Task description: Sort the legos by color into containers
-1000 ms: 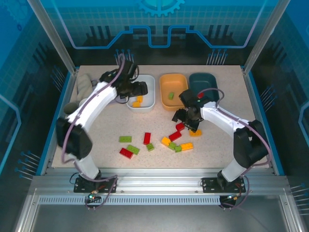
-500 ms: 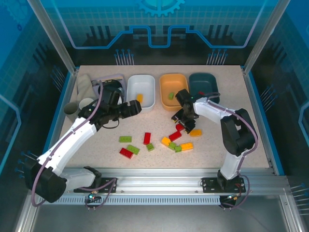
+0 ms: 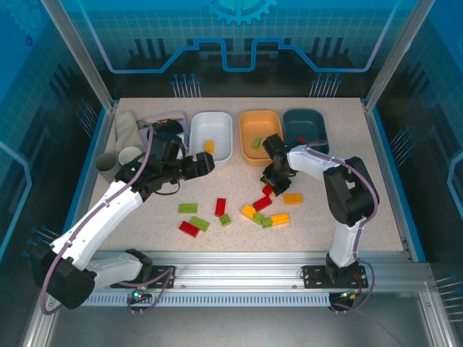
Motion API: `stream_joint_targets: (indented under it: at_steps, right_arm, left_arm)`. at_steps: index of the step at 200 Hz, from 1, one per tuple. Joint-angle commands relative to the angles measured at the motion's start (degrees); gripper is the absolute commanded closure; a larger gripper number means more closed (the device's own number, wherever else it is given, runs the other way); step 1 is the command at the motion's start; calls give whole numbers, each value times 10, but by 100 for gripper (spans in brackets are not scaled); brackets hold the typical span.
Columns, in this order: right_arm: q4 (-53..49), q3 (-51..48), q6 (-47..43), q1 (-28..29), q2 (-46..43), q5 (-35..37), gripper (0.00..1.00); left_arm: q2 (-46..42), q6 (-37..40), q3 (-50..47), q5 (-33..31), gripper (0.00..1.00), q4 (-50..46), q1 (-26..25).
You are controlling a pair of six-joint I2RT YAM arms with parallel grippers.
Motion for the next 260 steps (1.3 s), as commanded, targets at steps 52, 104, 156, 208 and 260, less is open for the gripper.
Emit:
stream_joint_targets:
  at_steps: [52,104,156,208,260]
  right_arm:
    - [-82,73,-139,-47,-104,134,69]
    - [-100,175,-300,-139,-61,172,69]
    - [-129,314,-365,-193,95,55,69]
    - [-140,345,-363,-227,167,-1,64]
    - [-150,368,-371,-226,163,-15,38]
  left_arm:
    - [8,-24,-4,51,10,50,-31]
    - [52,-43,16,61,11,96,-62]
    - [73,-34,40,58,11,86,-65]
    - [53,-34,26,39,11,58,-65]
    - [43,-49,9,-5,12,-33,-65]
